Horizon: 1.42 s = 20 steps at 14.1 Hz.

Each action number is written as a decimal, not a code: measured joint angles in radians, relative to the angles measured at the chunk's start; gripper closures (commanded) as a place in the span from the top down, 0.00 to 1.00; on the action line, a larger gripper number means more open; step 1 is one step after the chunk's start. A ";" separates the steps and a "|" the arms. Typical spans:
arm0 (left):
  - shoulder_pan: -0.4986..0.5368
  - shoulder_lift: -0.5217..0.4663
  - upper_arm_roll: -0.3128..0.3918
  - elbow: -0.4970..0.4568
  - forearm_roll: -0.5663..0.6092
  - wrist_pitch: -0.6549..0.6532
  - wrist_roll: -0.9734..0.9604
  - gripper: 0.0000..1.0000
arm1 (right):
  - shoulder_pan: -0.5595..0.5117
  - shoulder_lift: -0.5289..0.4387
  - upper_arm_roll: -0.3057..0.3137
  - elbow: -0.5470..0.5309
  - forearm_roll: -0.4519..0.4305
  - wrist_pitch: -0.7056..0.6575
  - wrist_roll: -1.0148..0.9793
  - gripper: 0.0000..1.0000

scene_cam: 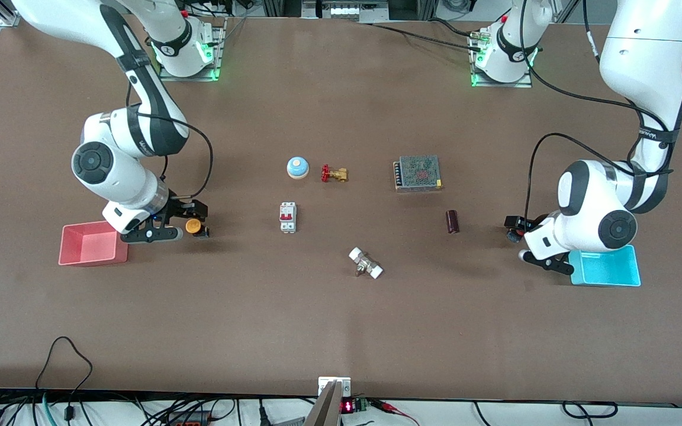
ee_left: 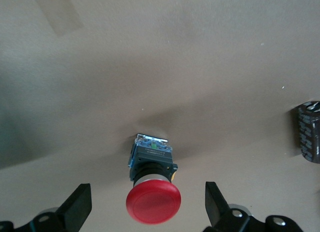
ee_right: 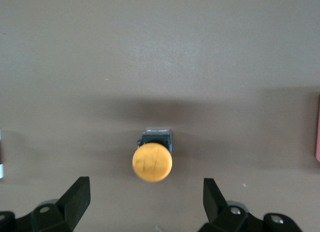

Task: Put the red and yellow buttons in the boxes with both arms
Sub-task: 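Grasp the yellow button with the right gripper while the left gripper grasps the red button, then carry the yellow button to the pink box while the left gripper carries red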

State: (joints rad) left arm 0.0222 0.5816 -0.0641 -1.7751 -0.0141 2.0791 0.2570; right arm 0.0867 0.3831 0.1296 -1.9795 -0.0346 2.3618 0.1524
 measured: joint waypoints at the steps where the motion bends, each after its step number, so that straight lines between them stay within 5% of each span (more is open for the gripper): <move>1: 0.000 0.001 0.000 -0.007 0.000 0.002 0.003 1.00 | -0.001 0.020 0.000 0.000 -0.007 0.027 0.002 1.00; 3: 0.000 0.002 0.000 -0.014 0.000 0.003 0.005 0.96 | -0.003 0.057 -0.001 0.000 -0.012 0.083 0.003 1.00; 8: 0.000 0.004 0.000 -0.017 0.001 0.013 0.032 0.51 | -0.004 0.103 -0.001 0.000 -0.012 0.137 0.003 1.00; 12: 0.000 0.004 0.000 -0.017 0.001 0.019 0.055 0.26 | -0.004 0.133 -0.001 0.000 -0.012 0.154 0.003 0.96; 15: 0.000 0.004 0.005 -0.014 0.001 0.030 0.056 0.23 | -0.007 0.144 -0.002 0.000 -0.013 0.166 0.003 0.75; 20: 0.003 -0.085 0.074 0.011 0.001 -0.016 0.055 0.23 | -0.014 0.146 -0.003 0.000 -0.015 0.169 0.003 0.22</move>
State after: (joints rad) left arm 0.0250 0.4971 0.0102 -1.7643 -0.0132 2.0634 0.3124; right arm 0.0727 0.5295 0.1263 -1.9795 -0.0495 2.5312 0.1551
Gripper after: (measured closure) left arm 0.634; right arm 0.427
